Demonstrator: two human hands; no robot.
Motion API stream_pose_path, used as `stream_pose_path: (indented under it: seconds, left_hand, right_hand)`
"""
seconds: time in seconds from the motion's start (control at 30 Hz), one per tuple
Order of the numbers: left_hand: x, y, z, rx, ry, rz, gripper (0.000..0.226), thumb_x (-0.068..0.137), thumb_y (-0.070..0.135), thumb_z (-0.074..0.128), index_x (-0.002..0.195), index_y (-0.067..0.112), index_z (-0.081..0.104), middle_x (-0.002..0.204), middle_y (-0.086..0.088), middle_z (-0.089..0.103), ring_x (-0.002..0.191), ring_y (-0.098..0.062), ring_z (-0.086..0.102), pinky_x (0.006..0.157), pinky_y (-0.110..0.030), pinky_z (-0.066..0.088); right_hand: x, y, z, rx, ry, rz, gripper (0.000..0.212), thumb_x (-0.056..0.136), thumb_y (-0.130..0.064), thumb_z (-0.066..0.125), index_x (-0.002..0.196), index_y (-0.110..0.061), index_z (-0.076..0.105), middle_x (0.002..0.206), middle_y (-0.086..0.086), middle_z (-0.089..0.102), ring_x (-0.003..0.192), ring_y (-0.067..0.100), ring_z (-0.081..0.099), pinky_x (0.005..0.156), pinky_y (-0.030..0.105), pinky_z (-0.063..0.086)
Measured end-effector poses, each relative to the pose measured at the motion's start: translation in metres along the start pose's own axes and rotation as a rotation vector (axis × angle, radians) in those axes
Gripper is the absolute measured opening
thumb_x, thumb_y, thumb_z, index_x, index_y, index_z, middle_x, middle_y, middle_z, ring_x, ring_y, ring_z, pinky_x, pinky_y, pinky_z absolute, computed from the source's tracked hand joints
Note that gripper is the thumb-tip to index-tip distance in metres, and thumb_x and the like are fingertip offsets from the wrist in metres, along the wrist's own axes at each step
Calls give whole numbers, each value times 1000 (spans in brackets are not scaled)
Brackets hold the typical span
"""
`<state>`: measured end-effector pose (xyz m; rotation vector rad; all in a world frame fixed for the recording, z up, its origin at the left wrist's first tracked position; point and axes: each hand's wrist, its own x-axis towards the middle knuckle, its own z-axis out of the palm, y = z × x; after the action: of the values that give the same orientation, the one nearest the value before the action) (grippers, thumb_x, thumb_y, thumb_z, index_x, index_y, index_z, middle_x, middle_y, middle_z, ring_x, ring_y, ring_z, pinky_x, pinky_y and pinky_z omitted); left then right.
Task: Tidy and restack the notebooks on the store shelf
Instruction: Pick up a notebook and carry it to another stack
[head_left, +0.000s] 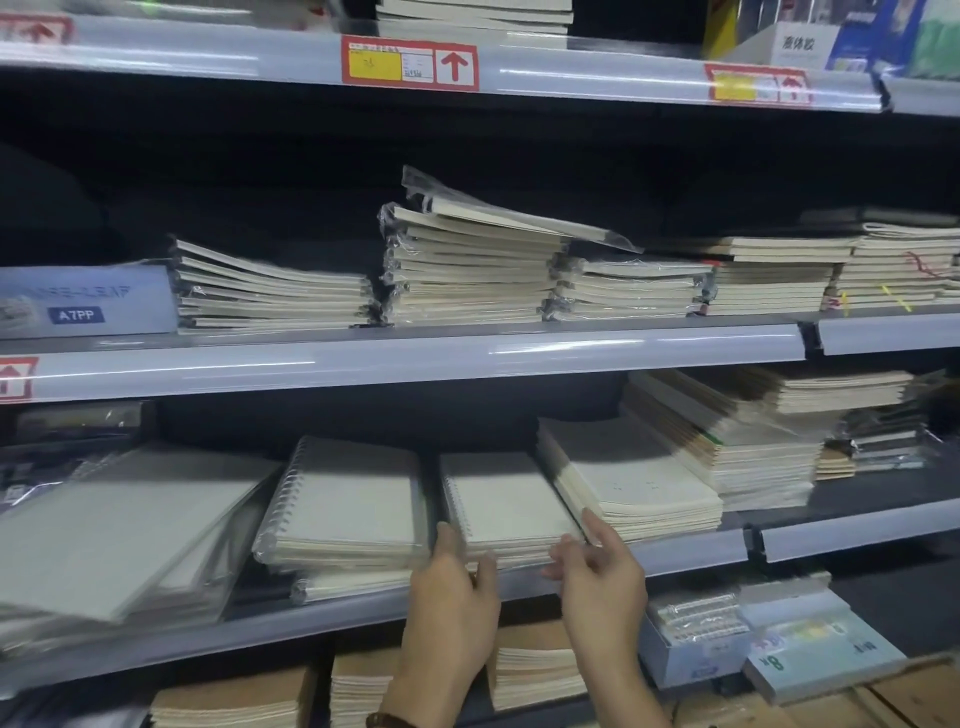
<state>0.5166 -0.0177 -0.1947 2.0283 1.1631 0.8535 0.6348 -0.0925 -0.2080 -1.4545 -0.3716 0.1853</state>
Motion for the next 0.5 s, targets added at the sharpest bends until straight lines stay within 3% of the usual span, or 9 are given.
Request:
stream_pose_path:
  seconds: [0.03, 0.13, 0.27, 0.4, 0.5]
  left_hand:
    - [-5, -1, -4, -15, -3, 4, 63, 107, 35, 53, 164, 18, 30, 93, -6, 77, 74, -7, 68, 67, -18, 50]
    - [-16, -1, -26, -23, 1, 64, 40, 105, 35, 57, 145, 31, 56, 93, 3, 77, 83, -6, 69, 80, -24, 55]
    - [-29, -10, -67, 77, -37, 93, 14, 101, 43, 60, 112, 43, 67, 85, 18, 73, 79, 4, 66, 70, -17, 49]
    - [-47, -33, -108, 152, 36, 47, 10, 96, 46, 62, 100, 44, 72, 84, 23, 73, 74, 8, 65, 67, -16, 47]
    - [-65, -56, -144, 174, 140, -15, 9, 94, 45, 64, 94, 43, 73, 74, 23, 72, 66, 6, 62, 65, -20, 48]
  right_hand:
    - [-5, -3, 0, -6, -6, -25, 31, 101, -11, 63, 124, -32, 68, 78, -3, 80, 67, 9, 77, 75, 29, 58]
    - [-19, -8, 6, -69, -142, -56, 26, 98, -11, 65, 112, -31, 76, 86, -7, 80, 78, 10, 78, 80, 33, 61]
    - [-38, -20, 22, -204, -378, -138, 20, 98, -17, 68, 99, -35, 77, 88, -16, 79, 86, 1, 74, 84, 26, 61]
    - [-70, -40, 48, -304, -601, -250, 16, 101, -24, 67, 103, -37, 75, 93, -19, 76, 90, -13, 65, 74, 8, 52]
    - [-102, -52, 74, -287, -747, -305, 15, 101, -26, 66, 105, -36, 75, 97, -21, 75, 94, -15, 62, 72, 2, 48]
